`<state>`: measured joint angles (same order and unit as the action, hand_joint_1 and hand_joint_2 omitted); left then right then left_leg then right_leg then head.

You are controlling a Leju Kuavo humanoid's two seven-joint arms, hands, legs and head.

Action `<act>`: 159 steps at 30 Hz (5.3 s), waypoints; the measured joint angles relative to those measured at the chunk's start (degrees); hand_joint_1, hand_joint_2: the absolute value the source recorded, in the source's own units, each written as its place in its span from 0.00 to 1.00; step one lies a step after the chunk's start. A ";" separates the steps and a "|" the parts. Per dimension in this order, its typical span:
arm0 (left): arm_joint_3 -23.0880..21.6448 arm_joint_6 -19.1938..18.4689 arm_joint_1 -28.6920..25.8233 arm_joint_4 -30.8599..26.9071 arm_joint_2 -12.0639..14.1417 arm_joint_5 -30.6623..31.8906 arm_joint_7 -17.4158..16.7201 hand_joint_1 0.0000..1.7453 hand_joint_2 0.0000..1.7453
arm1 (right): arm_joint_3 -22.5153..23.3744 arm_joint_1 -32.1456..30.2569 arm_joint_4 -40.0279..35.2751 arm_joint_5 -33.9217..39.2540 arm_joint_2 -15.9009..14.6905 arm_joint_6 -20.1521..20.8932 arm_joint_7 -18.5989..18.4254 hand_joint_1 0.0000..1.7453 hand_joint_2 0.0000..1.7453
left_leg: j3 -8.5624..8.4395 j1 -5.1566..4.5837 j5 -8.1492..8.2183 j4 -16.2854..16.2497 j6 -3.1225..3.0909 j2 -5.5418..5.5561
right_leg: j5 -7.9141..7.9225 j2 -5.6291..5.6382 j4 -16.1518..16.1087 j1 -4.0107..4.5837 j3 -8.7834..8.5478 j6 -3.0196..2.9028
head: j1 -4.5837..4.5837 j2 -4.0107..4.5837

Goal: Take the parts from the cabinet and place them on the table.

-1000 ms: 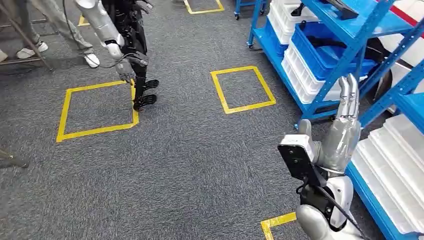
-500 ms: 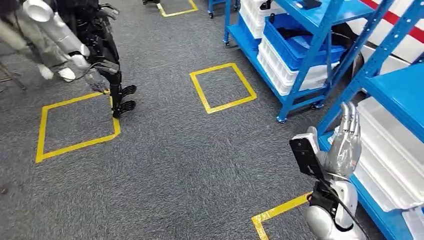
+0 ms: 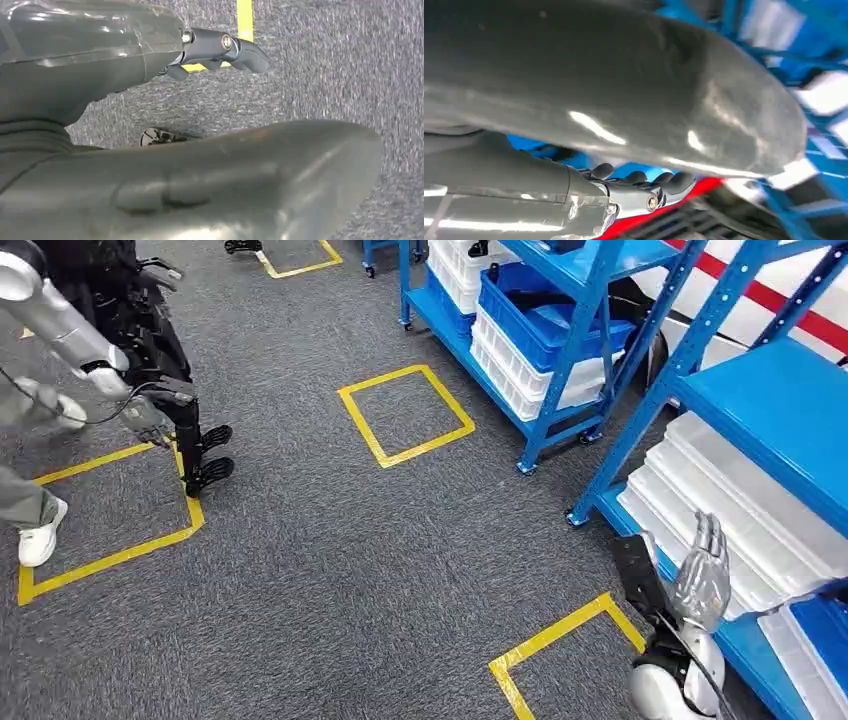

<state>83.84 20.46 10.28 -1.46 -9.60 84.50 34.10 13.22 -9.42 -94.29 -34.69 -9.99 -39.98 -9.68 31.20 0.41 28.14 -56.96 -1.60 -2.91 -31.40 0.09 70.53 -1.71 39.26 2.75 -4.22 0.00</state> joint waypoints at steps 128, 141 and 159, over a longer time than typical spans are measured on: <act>-0.09 -2.29 1.61 0.04 0.44 5.42 -4.52 0.00 0.00 | -10.29 13.29 78.97 40.52 10.84 9.44 9.66 0.00 0.00 | -1.68 -0.40 1.41 -0.14 1.92 -1.39 | 2.87 -1.59 -11.86 0.86 -6.39 -2.21 | 0.46 0.00; -0.09 -2.88 1.88 0.04 0.44 5.46 -4.53 0.00 1.00 | -11.73 13.47 79.04 39.93 10.80 11.76 8.46 0.00 0.00 | -0.73 -0.38 1.12 -0.83 1.53 3.78 | 2.94 2.28 -11.98 1.28 -6.83 -3.38 | 1.64 0.00; -0.09 -3.30 2.28 0.04 0.37 5.46 -4.70 0.00 1.00 | -17.97 13.15 79.06 37.60 10.73 15.87 4.79 0.00 1.00 | -0.84 -0.51 1.27 -0.59 1.42 3.60 | 2.73 2.44 -12.51 1.04 -7.16 -2.73 | 1.62 0.00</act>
<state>83.76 17.16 12.56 -1.42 -9.22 89.96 29.40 -4.74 3.73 -15.23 2.91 0.74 -24.11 -4.90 30.36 -0.09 29.40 -57.55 -0.18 0.69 -28.67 2.53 58.02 -0.67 32.10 0.02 -2.60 0.00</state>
